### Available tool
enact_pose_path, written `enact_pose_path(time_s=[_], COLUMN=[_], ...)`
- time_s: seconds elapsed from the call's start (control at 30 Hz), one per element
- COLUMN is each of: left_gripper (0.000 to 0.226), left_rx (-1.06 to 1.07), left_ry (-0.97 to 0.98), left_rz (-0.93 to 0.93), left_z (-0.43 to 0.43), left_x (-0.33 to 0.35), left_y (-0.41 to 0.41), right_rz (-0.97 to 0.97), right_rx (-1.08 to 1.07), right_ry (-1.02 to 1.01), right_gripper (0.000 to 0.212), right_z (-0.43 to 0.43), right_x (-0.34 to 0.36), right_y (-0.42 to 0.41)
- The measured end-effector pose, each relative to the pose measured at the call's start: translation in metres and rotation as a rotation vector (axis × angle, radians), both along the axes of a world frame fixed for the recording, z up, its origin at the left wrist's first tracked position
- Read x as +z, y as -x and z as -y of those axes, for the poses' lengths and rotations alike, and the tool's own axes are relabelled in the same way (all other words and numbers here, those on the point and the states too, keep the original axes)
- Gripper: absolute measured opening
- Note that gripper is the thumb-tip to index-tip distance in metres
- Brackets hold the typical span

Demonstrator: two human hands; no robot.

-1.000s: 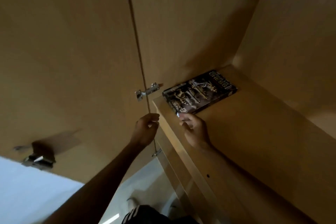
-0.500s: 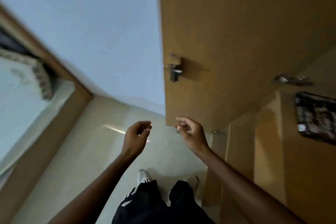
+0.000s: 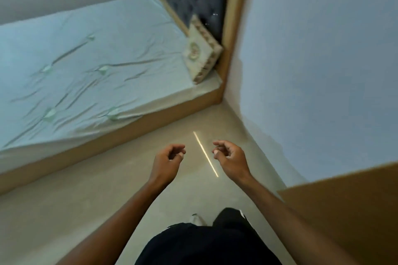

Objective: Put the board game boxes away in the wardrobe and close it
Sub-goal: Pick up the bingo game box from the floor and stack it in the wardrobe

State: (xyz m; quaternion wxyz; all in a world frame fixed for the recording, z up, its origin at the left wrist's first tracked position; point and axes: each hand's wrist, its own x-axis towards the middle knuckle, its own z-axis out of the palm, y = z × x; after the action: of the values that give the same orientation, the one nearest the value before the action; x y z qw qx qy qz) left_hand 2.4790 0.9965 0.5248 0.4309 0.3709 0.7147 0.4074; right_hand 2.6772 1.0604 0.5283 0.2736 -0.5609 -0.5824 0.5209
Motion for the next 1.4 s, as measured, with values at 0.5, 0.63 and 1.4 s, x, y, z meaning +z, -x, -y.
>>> enact_pose_path(time_s=[0.5, 0.63, 1.4], left_gripper=[0.025, 0.023, 0.024], left_rx=[0.878, 1.064, 1.67], left_ry=[0.041, 0.001, -0.083], left_rz=[0.045, 0.04, -0.014], left_z=[0.064, 0.075, 0.399], left_x=[-0.012, 0.0, 0.007], left_y=[0.272, 0.33, 0.842], right_rz=[0.064, 0.075, 0.005], right_rx=[0.888, 1.1, 1.611], right_ry=[0.003, -0.049, -0.105], right_gripper=[0.024, 0.026, 0.023], right_z=[-0.07, -0.065, 0.272], right_x=[-0.005, 0.001, 0.013], right_y=[0.388, 0.484, 1.112])
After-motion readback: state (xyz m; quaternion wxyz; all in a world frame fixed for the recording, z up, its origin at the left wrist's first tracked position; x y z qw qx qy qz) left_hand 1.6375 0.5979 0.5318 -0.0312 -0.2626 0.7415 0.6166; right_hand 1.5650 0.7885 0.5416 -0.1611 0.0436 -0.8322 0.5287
